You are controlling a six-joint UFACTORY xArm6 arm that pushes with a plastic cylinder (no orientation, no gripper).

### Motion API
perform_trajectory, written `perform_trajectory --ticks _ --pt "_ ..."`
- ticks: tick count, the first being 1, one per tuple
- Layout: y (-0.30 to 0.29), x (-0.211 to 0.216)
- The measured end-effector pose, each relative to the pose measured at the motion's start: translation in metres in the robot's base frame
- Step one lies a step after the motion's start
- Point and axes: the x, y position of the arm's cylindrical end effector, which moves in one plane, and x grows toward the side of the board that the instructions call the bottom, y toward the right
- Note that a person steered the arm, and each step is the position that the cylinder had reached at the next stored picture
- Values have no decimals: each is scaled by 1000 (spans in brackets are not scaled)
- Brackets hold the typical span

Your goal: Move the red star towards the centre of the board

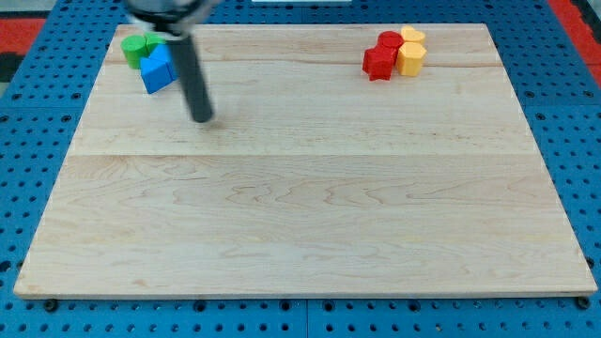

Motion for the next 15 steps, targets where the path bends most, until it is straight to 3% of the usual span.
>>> perform_trajectory --ticks 1,3,6,8,10,12,15 --pt "35 7" --pt "37 12" --pt "144 27" --pt "241 -16" --pt "279 -65" --pt "271 -77" --pt "177 -77"
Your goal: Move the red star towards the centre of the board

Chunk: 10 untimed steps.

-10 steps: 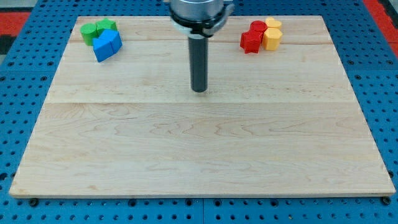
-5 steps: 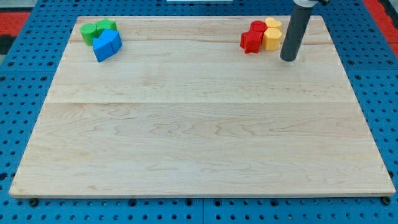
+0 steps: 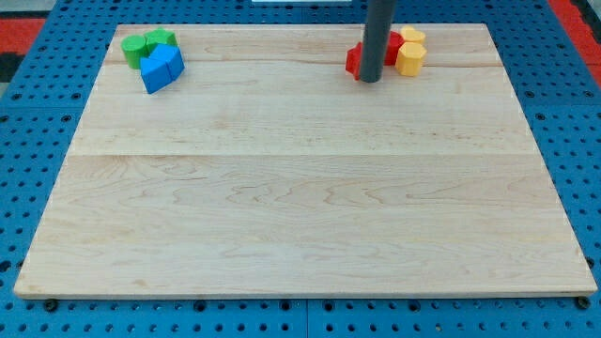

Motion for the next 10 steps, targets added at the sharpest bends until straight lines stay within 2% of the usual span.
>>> perform_trajectory --ticks 1,2,4,7,9,10 --pt "3 4" --pt "36 7" --pt "50 -40" --pt "-52 -21" --pt "-165 1" --pt "-201 2"
